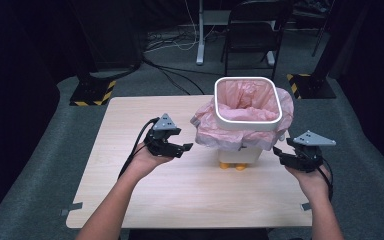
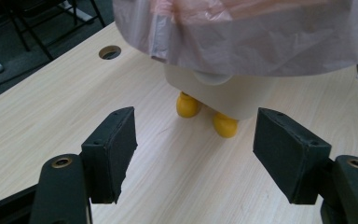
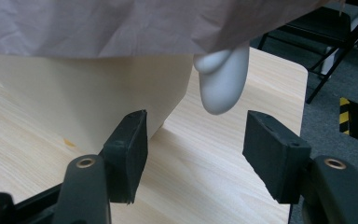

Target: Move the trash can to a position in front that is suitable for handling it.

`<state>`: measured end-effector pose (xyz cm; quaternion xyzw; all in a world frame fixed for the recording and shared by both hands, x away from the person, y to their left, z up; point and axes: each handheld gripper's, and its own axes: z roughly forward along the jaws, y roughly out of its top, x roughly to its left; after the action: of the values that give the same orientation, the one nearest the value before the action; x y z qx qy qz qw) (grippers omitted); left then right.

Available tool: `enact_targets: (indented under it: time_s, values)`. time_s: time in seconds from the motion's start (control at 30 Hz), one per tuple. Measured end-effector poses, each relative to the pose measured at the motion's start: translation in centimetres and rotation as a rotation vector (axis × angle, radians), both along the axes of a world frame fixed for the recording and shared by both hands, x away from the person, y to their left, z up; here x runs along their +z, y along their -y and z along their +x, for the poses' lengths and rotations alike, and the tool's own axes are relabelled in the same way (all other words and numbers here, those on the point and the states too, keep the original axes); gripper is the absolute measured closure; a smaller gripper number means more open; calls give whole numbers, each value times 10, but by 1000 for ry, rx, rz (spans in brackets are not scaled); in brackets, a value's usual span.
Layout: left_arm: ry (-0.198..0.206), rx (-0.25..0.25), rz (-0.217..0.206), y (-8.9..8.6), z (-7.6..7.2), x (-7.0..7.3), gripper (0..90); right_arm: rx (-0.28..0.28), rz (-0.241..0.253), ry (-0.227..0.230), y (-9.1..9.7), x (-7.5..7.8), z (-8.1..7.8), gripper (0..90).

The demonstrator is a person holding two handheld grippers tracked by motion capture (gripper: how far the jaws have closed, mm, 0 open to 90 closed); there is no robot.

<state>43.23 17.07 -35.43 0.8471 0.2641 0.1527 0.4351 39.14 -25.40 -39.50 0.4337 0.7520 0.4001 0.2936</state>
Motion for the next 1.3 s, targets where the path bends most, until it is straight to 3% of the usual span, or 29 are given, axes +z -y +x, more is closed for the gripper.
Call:
enact_targets:
  time_s: [0.87, 1.3]
  values:
    - [-15, -3, -29, 43, 27, -11, 318, -1, -32, 1, -3, 2, 12, 398]
    - [4, 18, -48, 51, 34, -15, 387, -7, -6, 15, -3, 10, 22, 445]
